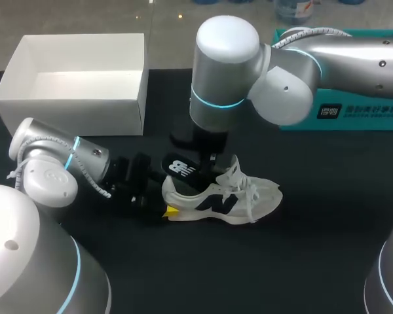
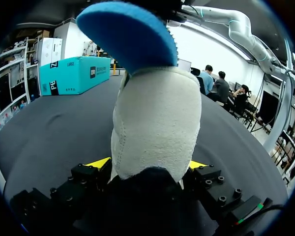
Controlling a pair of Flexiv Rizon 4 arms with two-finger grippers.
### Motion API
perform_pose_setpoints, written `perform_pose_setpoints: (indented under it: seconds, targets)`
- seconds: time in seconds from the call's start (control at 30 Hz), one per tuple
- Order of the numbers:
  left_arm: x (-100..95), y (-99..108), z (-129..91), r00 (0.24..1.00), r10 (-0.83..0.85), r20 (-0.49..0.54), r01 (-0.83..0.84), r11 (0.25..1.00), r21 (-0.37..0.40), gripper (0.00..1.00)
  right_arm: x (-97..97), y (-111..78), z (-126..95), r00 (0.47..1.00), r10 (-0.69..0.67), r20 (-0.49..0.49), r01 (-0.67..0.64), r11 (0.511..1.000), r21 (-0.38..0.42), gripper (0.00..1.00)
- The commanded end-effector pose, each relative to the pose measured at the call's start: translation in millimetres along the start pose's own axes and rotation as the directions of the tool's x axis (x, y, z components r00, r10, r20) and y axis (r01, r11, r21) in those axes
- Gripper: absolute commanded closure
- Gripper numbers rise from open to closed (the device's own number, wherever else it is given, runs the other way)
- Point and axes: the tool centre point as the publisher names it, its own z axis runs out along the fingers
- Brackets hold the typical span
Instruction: Take the shoe out of the shoebox, open the shoe tongue, remove and reinsert the insole, then place the shoe into the shoebox
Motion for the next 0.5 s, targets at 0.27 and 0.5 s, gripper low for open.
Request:
perform_pose_setpoints:
  seconds: [0.27, 0.5]
  targets:
    - [-0.3, 2.8, 2.2, 1.000, -0.001, 0.001, 0.001, 1.000, -0.003, 1.00, -1.2, -3.6, 7.7, 0.999, -0.010, -0.050, 0.005, 0.995, -0.096, 0.76]
    - [-0.3, 2.8, 2.2, 1.000, -0.001, 0.001, 0.001, 1.000, -0.003, 1.00, -6.1, -3.0, 12.2, 0.997, -0.040, -0.071, 0.031, 0.992, -0.120, 0.62]
